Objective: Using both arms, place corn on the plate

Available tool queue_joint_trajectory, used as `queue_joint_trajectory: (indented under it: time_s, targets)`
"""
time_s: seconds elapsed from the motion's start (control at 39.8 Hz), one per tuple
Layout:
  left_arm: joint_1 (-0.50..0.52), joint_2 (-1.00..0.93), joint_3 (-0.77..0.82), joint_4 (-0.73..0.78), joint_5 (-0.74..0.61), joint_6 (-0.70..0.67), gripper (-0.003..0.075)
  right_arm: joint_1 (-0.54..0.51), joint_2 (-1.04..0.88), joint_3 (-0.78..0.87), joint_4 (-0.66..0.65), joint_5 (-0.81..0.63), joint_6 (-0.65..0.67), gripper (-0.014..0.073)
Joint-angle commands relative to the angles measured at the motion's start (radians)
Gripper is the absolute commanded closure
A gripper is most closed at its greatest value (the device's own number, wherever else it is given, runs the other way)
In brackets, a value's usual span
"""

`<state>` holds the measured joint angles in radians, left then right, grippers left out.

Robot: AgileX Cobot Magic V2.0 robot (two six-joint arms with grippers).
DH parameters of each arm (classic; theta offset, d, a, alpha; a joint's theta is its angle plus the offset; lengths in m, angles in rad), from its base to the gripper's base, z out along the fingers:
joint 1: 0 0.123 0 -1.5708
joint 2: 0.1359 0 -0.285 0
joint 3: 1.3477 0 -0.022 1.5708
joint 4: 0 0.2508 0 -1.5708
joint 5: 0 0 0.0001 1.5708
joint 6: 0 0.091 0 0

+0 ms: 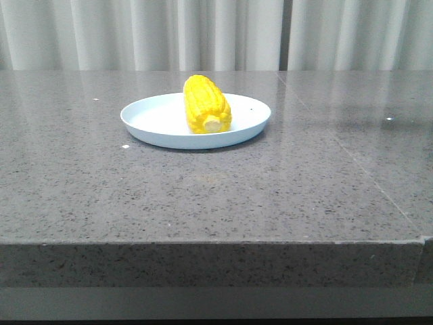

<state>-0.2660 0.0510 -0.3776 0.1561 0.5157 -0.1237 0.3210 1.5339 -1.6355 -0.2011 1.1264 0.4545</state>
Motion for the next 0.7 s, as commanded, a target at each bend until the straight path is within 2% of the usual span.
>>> queue_joint_trajectory:
  time_s: [0.0, 0.13, 0.4, 0.68]
  targets:
    - [-0.006, 0.013, -0.026, 0.003, -0.072, 0.0, 0.0741, -0.056, -0.123, 0.082, -0.019, -0.085, -0.02, 0.0659]
    - [-0.006, 0.013, -0.026, 0.003, -0.072, 0.0, 0.0741, -0.097, -0.23, 0.236, -0.009, -0.136, -0.034, 0.0659]
    - [-0.006, 0.013, -0.026, 0.003, -0.072, 0.0, 0.0741, -0.101, -0.508, 0.601, 0.0, -0.282, -0.037, 0.0659]
    - [-0.006, 0.013, -0.026, 0.003, -0.072, 0.0, 0.0741, -0.101, -0.835, 0.94, -0.071, -0.541, -0.037, 0.0663]
